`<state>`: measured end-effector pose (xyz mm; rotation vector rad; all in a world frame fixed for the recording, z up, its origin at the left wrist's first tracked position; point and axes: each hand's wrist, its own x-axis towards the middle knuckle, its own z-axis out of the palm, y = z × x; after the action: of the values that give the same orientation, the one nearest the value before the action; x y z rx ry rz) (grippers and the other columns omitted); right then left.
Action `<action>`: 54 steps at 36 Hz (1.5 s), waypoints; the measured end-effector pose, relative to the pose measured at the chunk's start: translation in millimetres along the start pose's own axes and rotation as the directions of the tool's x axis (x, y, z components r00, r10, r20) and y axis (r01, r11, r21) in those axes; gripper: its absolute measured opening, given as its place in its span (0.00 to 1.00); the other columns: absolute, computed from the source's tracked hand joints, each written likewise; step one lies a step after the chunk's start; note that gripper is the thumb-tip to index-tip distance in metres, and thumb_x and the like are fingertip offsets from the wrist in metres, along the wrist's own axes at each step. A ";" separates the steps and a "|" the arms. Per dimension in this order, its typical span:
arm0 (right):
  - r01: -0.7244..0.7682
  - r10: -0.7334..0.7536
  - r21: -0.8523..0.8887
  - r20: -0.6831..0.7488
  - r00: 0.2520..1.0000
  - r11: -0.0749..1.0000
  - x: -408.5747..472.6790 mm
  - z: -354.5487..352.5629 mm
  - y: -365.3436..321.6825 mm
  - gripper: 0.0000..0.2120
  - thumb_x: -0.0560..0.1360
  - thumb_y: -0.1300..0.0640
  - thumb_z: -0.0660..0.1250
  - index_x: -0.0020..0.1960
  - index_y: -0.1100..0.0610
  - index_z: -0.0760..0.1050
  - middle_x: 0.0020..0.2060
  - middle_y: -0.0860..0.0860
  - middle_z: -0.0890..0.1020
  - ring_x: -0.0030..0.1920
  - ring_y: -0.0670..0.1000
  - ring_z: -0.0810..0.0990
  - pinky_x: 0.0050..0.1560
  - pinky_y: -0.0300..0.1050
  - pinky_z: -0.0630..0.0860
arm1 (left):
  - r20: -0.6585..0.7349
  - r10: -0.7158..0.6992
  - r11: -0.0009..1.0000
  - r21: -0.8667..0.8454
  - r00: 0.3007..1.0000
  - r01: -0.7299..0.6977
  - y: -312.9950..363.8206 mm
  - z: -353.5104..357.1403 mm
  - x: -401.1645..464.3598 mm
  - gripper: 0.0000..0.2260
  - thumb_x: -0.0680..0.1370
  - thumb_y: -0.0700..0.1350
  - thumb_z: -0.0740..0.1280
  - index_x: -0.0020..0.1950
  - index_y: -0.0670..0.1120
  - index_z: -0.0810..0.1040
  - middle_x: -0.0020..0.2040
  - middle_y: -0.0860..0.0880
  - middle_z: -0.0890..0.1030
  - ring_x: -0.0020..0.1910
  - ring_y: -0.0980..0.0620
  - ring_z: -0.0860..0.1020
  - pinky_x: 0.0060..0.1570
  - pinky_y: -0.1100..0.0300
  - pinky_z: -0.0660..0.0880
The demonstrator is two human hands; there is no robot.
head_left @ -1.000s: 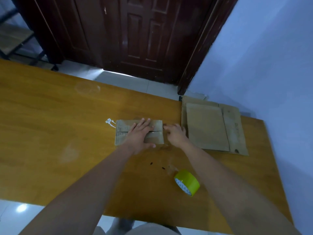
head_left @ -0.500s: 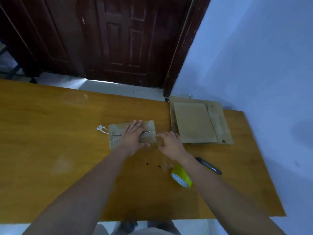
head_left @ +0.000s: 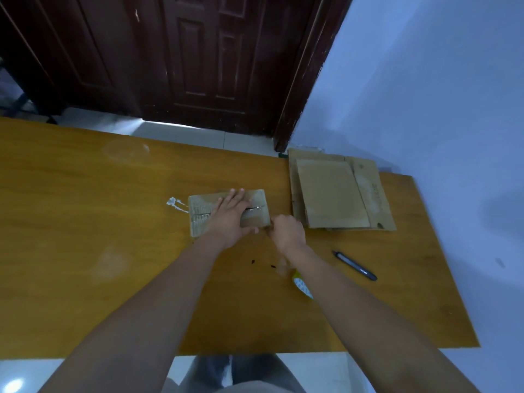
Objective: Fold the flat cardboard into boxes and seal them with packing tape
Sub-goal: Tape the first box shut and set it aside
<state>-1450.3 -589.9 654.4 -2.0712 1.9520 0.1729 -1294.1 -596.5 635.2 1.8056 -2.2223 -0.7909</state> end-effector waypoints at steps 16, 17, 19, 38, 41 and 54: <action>0.289 -0.289 -0.195 0.031 0.957 0.937 19.6 14.3 23.8 0.11 0.78 0.58 0.60 0.58 0.61 0.74 0.55 0.57 0.79 0.63 0.57 0.71 0.59 0.49 0.69 | -0.004 0.007 0.999 0.032 1.000 -0.006 0.1 -0.3 -0.2 0.33 0.75 0.60 0.65 0.76 0.52 0.58 0.78 0.51 0.45 0.77 0.53 0.41 0.73 0.55 0.38; 0.315 -0.314 -0.196 0.037 0.949 0.929 21.0 13.7 25.7 0.12 0.78 0.57 0.60 0.58 0.61 0.74 0.55 0.57 0.79 0.63 0.57 0.71 0.59 0.49 0.68 | -0.004 0.007 0.999 0.035 1.000 -0.007 0.2 -0.4 -0.6 0.33 0.75 0.60 0.65 0.76 0.52 0.57 0.78 0.51 0.45 0.77 0.53 0.41 0.73 0.55 0.38; 0.366 -0.361 -0.181 0.065 0.930 0.913 22.8 11.0 28.8 0.13 0.78 0.55 0.61 0.58 0.62 0.73 0.55 0.58 0.78 0.61 0.57 0.71 0.58 0.50 0.68 | 0.001 0.006 0.999 0.041 1.000 -0.006 0.7 -0.9 -1.3 0.33 0.75 0.60 0.65 0.76 0.52 0.57 0.78 0.51 0.45 0.77 0.53 0.41 0.72 0.56 0.38; 0.624 -0.654 -0.282 -0.019 0.756 0.729 40.6 18.4 50.0 0.17 0.53 0.53 0.83 0.31 0.58 0.77 0.27 0.51 0.76 0.32 0.53 0.76 0.25 0.39 0.74 | 0.023 -0.018 0.997 0.075 1.000 0.016 2.0 1.0 -1.3 0.34 0.75 0.62 0.63 0.76 0.52 0.56 0.78 0.53 0.44 0.76 0.54 0.40 0.74 0.55 0.39; 0.642 -0.697 -0.340 -0.059 0.715 0.687 43.2 13.8 51.1 0.17 0.51 0.50 0.83 0.29 0.56 0.78 0.27 0.49 0.77 0.33 0.51 0.78 0.28 0.38 0.72 | 0.017 -0.022 0.998 0.066 1.000 0.021 2.4 1.4 -0.7 0.34 0.75 0.61 0.64 0.76 0.52 0.57 0.78 0.53 0.44 0.76 0.54 0.40 0.73 0.56 0.38; 0.777 -0.675 -0.246 0.389 0.627 0.580 95.4 -29.4 34.0 0.13 0.75 0.48 0.65 0.46 0.59 0.80 0.41 0.52 0.80 0.42 0.52 0.79 0.38 0.45 0.73 | 0.053 -0.053 0.998 0.034 0.997 0.051 4.1 -2.7 1.5 0.34 0.74 0.59 0.67 0.76 0.54 0.56 0.77 0.55 0.43 0.72 0.61 0.37 0.71 0.61 0.36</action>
<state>-1480.1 -691.1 651.1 -2.7659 0.7976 0.6516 -1296.8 -598.2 639.2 1.8862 -2.2417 -0.8277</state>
